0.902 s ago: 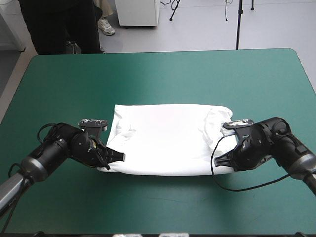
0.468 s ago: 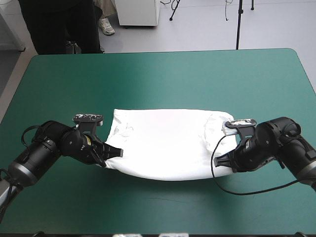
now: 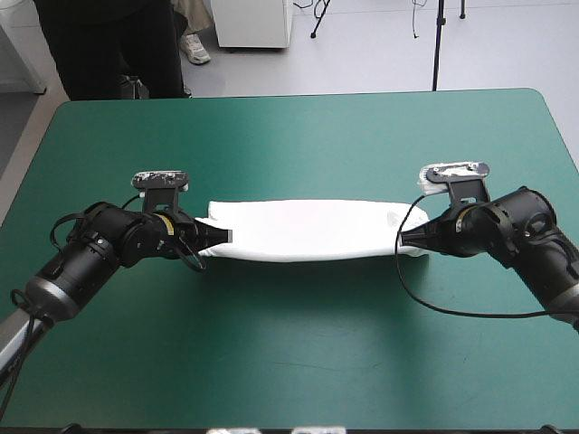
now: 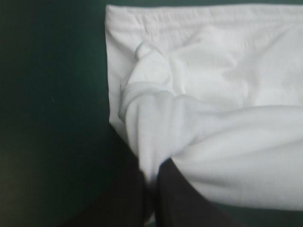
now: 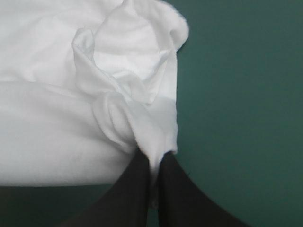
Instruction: Fold the cloth
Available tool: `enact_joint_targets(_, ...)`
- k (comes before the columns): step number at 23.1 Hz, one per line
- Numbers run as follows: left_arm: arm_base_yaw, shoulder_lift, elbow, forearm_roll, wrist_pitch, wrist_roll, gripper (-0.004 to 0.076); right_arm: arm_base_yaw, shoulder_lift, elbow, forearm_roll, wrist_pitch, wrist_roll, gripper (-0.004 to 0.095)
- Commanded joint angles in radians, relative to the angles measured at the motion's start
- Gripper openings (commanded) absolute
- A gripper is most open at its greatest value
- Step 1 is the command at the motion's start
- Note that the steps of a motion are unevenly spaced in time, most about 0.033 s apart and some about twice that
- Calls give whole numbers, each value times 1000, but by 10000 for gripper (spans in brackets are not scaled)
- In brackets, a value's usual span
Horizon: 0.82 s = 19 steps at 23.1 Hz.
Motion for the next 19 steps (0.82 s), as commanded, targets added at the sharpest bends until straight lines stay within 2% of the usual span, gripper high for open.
enact_joint_targets(1,0,6,-56,85,-122,-54,-9,-2,20,-53,-83,-108,21,-17)
enact_joint_targets(12,1,192,-103,381,-280,-223,-9,-4,244,-125,-136,-293,59,-17)
enact_joint_targets(19,47,330,-103,395,-368,-252,-9,-41,389,-157,-143,-336,63,-17)
